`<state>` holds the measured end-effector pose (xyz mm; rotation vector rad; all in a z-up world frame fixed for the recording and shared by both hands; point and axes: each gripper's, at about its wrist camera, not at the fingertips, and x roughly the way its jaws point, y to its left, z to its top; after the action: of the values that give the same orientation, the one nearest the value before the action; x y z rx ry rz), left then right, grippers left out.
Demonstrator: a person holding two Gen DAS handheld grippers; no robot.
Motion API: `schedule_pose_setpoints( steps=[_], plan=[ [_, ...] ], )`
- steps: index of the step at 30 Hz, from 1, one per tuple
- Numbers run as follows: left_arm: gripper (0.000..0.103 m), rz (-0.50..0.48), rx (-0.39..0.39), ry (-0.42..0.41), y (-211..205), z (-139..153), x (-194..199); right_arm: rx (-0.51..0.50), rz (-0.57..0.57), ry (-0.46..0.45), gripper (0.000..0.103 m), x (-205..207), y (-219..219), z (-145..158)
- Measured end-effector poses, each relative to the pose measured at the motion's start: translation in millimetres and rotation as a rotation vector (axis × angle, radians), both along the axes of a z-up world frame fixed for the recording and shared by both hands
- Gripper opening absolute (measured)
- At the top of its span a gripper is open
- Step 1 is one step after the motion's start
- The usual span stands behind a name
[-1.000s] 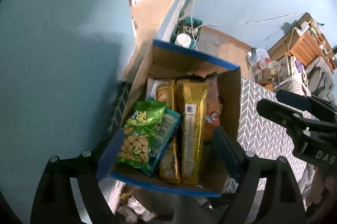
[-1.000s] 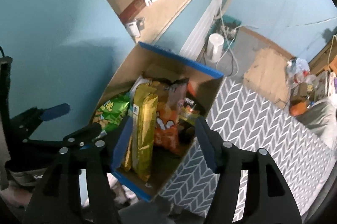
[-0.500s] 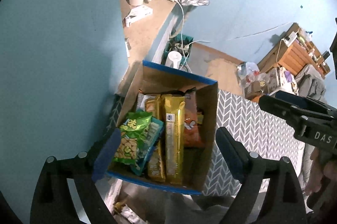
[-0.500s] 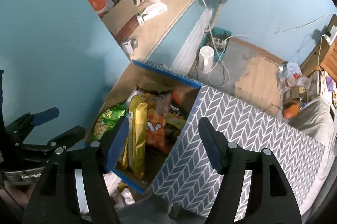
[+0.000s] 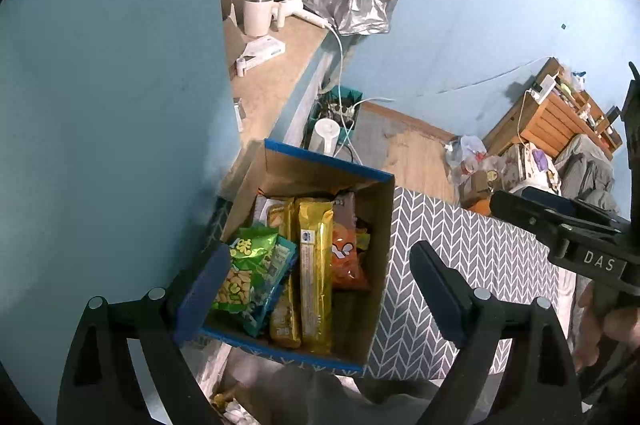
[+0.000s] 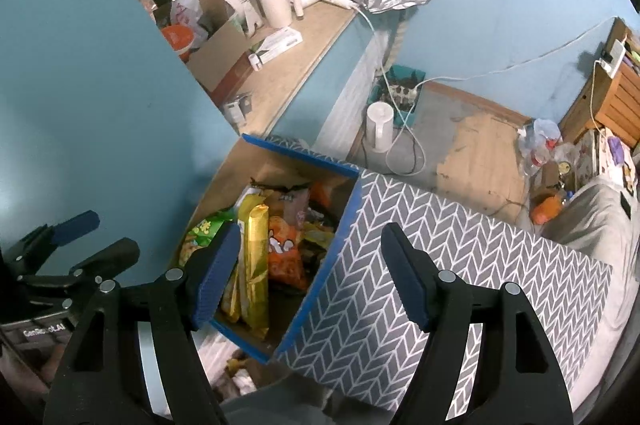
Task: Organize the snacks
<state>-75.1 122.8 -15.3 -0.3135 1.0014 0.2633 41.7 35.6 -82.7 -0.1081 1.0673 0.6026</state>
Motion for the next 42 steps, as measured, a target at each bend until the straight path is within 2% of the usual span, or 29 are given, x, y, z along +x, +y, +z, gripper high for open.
schedule_pose_setpoints(
  steps=[11, 42],
  plan=[
    [0.092, 0.010, 0.031, 0.013, -12, 4, 1, 0.008, -0.003, 0.011, 0.073, -3, -11, 3],
    [0.092, 0.046, 0.050, 0.041, -34, 7, 11, 0.009, 0.018, 0.051, 0.074, 4, -27, -2]
  ],
)
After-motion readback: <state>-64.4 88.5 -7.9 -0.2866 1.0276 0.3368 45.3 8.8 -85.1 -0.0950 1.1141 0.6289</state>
